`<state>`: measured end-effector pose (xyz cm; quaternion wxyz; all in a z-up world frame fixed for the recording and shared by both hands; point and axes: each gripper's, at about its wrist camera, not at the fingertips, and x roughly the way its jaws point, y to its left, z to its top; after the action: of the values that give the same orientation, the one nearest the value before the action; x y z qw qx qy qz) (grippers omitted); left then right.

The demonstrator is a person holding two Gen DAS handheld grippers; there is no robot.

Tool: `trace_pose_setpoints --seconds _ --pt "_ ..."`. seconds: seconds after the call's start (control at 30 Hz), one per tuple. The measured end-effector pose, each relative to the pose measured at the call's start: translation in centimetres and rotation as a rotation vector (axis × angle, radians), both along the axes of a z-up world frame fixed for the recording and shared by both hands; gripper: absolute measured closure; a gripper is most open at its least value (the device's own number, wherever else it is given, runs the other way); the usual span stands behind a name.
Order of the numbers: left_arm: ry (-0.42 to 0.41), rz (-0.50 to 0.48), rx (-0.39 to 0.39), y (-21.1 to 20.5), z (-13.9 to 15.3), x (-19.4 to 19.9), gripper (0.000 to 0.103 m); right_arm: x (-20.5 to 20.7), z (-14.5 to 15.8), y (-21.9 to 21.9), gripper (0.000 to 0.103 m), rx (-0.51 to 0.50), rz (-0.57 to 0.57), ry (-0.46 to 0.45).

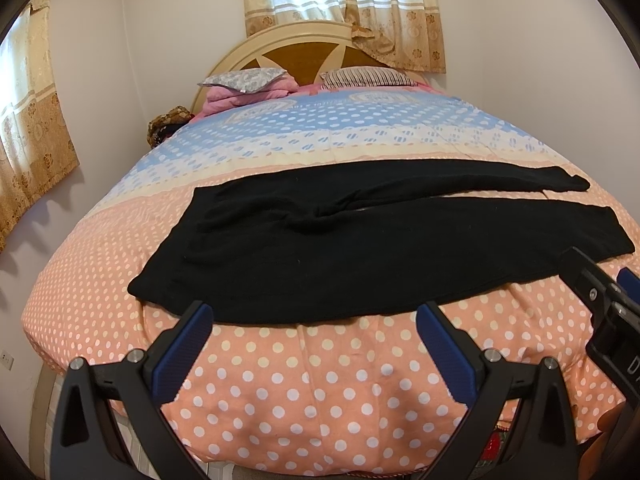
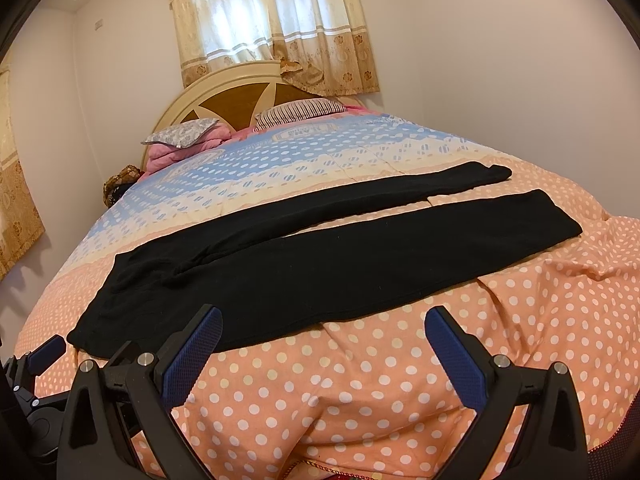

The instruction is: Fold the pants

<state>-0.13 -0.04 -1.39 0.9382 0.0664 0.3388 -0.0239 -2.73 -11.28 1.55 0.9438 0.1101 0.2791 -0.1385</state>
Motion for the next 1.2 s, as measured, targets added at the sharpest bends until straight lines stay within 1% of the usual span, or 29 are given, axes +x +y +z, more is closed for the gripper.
trace_pose_setpoints --seconds 0.87,1.1,1.2 --pt "0.013 0.008 -0.004 0.2 -0.5 0.2 0.0 0.6 -0.4 -0.1 0.001 0.004 0.005 0.013" --pt "0.031 0.009 -0.001 0.4 -0.9 0.8 0.0 0.9 -0.9 -0.2 0.001 0.018 0.011 0.03" --pt "0.06 0.005 -0.005 0.9 -1.4 1.6 0.0 1.1 -1.1 -0.5 0.001 0.025 0.01 0.033"
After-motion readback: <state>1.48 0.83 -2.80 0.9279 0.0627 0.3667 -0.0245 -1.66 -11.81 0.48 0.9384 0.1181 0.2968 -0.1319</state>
